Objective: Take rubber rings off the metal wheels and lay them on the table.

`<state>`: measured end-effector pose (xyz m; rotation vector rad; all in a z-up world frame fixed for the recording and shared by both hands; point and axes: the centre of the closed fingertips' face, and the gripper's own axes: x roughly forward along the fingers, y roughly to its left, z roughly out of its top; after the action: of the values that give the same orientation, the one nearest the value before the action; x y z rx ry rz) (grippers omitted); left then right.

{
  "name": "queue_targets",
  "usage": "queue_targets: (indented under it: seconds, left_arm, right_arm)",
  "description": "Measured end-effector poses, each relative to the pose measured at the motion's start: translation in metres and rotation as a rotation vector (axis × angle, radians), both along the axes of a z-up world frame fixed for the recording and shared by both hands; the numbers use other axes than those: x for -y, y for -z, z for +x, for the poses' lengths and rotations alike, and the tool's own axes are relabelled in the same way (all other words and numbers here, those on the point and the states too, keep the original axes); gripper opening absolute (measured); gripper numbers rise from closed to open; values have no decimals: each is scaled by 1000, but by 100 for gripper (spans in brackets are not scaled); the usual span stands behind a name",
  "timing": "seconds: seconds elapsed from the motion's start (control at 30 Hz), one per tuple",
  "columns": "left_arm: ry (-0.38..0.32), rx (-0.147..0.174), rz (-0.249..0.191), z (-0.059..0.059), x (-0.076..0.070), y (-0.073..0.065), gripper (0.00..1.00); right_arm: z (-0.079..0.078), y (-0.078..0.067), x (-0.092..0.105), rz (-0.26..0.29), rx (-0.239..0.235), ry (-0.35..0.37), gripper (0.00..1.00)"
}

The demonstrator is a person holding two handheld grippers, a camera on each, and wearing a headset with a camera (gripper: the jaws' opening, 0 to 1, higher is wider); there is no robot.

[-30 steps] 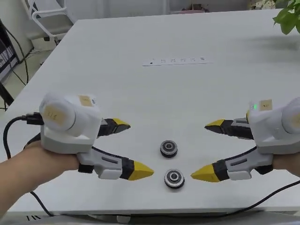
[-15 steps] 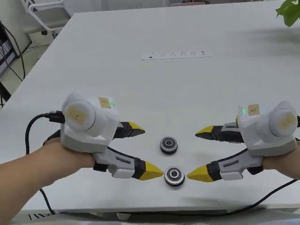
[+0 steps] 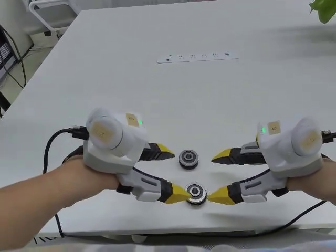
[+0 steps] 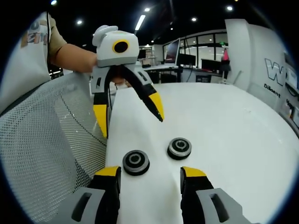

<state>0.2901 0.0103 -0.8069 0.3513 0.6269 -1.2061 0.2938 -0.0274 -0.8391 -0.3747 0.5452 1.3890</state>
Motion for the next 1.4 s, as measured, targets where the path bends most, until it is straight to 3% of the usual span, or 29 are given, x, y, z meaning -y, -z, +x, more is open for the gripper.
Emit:
queue_targets:
  seconds: [0.57, 0.73, 0.8, 1.1, 1.3, 1.37, 1.4]
  left_arm:
    - [85, -23, 25, -14, 17, 17, 38]
    - [102, -47, 44, -18, 19, 25, 33]
    - [107, -48, 51, -18, 20, 27, 28]
    - [113, -51, 71, -17, 24, 36, 25]
    - [105, -21, 73, -14, 25, 36, 20]
    - [126, 18, 87, -14, 24, 37, 18]
    - [140, 56, 104, -13, 24, 38, 17]
  right_arm:
    - [-12, 10, -5, 7, -33, -35, 39]
    - [-15, 10, -7, 16, -47, -30, 38]
    - [-15, 10, -7, 18, -50, -28, 38]
    - [-16, 14, -5, 16, -58, -21, 38]
    - [-17, 15, -5, 14, -58, -22, 38]
    - [-18, 15, -6, 14, -58, -24, 38]
    - [-18, 15, -6, 14, -58, -24, 38]
